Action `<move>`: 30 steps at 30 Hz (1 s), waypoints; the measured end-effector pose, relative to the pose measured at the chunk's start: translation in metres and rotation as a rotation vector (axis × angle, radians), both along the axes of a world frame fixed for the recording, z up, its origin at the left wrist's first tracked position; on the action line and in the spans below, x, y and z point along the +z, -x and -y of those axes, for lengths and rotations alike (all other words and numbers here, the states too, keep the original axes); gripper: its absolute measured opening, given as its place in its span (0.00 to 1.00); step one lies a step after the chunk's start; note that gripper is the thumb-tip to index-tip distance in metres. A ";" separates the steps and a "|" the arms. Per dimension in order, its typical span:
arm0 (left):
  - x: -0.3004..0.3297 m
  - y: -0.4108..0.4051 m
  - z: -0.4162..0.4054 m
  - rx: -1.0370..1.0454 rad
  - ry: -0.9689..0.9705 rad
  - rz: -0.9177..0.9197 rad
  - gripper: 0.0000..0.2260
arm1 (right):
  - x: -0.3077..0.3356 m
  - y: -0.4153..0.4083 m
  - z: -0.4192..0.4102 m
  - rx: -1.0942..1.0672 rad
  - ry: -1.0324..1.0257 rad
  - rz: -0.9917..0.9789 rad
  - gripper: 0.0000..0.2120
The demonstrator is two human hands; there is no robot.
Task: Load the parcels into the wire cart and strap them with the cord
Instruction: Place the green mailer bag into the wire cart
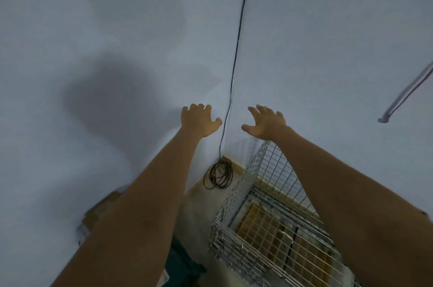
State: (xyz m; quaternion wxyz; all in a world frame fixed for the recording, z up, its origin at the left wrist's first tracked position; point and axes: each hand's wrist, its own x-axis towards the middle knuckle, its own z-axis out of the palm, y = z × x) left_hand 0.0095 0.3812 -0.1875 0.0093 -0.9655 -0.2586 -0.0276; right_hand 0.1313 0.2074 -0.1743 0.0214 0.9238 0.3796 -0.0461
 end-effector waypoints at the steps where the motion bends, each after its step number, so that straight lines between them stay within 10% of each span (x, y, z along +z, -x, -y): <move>1: -0.006 0.002 -0.010 0.012 -0.008 -0.009 0.27 | -0.007 -0.001 -0.011 0.016 0.001 -0.013 0.38; 30: -0.326 0.343 -0.009 0.915 0.254 -0.127 0.25 | -0.320 0.206 -0.186 0.881 0.268 -0.415 0.41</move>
